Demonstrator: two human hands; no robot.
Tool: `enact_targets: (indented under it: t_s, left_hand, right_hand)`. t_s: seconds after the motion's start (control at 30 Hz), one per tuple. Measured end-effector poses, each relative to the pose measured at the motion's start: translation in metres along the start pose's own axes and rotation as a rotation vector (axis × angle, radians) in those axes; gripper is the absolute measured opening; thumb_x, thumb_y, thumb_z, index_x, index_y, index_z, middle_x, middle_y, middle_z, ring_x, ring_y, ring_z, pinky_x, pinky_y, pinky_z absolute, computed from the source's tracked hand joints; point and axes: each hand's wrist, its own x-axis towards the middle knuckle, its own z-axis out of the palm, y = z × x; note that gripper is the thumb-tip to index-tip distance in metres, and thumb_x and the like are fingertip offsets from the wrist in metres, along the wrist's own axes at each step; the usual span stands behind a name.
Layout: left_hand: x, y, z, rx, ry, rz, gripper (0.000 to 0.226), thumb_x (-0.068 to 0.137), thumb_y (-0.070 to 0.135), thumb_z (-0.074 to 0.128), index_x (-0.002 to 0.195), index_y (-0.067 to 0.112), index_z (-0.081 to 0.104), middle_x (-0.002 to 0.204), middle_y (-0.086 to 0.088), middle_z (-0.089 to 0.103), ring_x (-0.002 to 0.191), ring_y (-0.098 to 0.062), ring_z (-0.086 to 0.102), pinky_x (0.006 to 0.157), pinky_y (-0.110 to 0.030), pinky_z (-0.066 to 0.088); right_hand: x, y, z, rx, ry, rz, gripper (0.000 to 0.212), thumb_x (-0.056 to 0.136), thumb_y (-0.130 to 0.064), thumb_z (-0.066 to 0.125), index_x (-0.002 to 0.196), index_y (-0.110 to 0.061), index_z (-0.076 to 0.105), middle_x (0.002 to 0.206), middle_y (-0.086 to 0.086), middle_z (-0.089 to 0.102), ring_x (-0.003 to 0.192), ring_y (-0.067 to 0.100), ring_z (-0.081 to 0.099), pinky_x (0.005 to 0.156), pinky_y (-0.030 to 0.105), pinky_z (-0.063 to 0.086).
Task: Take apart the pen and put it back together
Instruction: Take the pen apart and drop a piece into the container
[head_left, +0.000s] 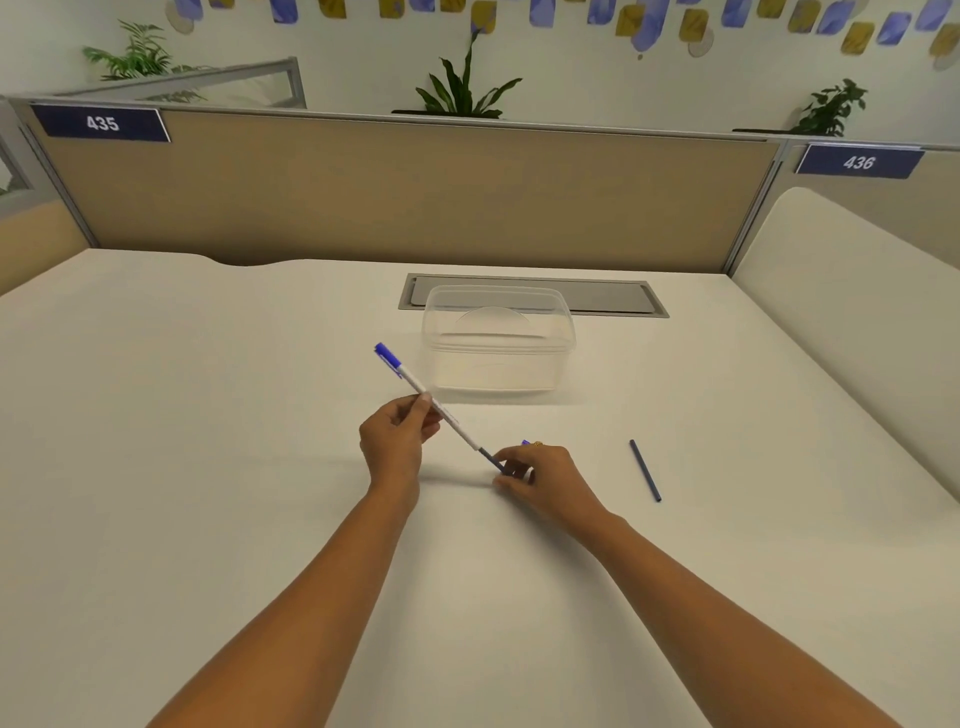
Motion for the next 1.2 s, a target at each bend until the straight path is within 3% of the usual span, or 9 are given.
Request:
enact_targets:
  t_s: [0.2,0.47,0.53,0.63,0.8,1.03,1.2]
  left_hand:
    - [0.012,-0.013,-0.02,-0.023,0.149,-0.115,0.01,0.082,0.01,0.064,0.076,0.002,0.063,0.068,-0.009,0.063,0.046,-0.003,0.061,0.054,-0.015,0.055]
    - [0.008,-0.024,-0.024,0.516,-0.042,-0.089,0.016,0.08,0.01,0.065,0.065,0.004,0.063,0.055,-0.007,0.062,0.032,-0.002,0.055,0.052,-0.021,0.054]
    - [0.009,-0.024,-0.022,0.606,-0.066,-0.053,0.021,0.079,0.01,0.066,0.059,0.005,0.061,0.051,-0.005,0.061,0.036,-0.009,0.058,0.051,-0.021,0.055]
    - [0.01,-0.025,-0.02,0.72,-0.082,0.009,0.025,0.077,0.012,0.067,0.054,0.006,0.058,0.048,-0.004,0.06,0.051,-0.027,0.063,0.067,-0.035,0.056]
    - [0.01,-0.028,-0.016,0.807,-0.099,0.067,0.024,0.074,0.013,0.07,0.055,0.009,0.057,0.052,-0.013,0.064,0.057,-0.032,0.064,0.069,-0.043,0.056]
    - [0.013,-0.032,-0.015,0.8,-0.098,0.126,0.032,0.078,0.025,0.067,0.053,0.011,0.053,0.052,-0.018,0.064,0.059,-0.035,0.062,0.068,-0.042,0.054]
    - [0.021,-0.032,-0.021,0.854,-0.1,0.28,0.018,0.083,0.01,0.058,0.067,0.001,0.06,0.063,-0.015,0.062,0.065,-0.033,0.056,0.06,-0.03,0.038]
  right_hand:
    - [0.0,0.002,-0.002,0.005,0.006,0.027,0.026,0.079,-0.013,0.066,0.104,-0.009,0.065,0.087,0.01,0.066,0.077,0.015,0.051,0.075,0.026,0.042]
    - [0.002,0.001,0.0,-0.019,0.039,0.056,0.027,0.077,-0.014,0.069,0.104,-0.009,0.066,0.085,0.003,0.053,0.077,0.019,0.051,0.079,0.035,0.046]
    - [0.003,0.001,0.001,-0.019,0.043,0.073,0.03,0.077,-0.014,0.068,0.106,-0.01,0.065,0.084,0.004,0.055,0.079,0.02,0.052,0.081,0.035,0.046]
    - [0.005,-0.001,0.0,-0.002,0.049,0.105,0.035,0.077,-0.013,0.068,0.111,-0.012,0.062,0.087,0.009,0.065,0.083,0.018,0.052,0.082,0.032,0.044]
    - [0.009,-0.002,-0.001,0.037,0.12,0.164,0.023,0.077,-0.012,0.068,0.099,-0.009,0.064,0.09,0.014,0.069,0.08,0.022,0.057,0.08,0.031,0.046]
    - [0.024,-0.009,-0.005,0.011,0.178,0.137,0.017,0.078,-0.013,0.067,0.094,-0.007,0.068,0.094,0.014,0.067,0.074,0.016,0.053,0.074,0.026,0.042]
    - [0.048,-0.022,-0.019,-0.027,0.229,0.091,0.018,0.079,-0.014,0.067,0.095,-0.006,0.069,0.092,0.015,0.07,0.08,0.025,0.062,0.072,0.023,0.039]
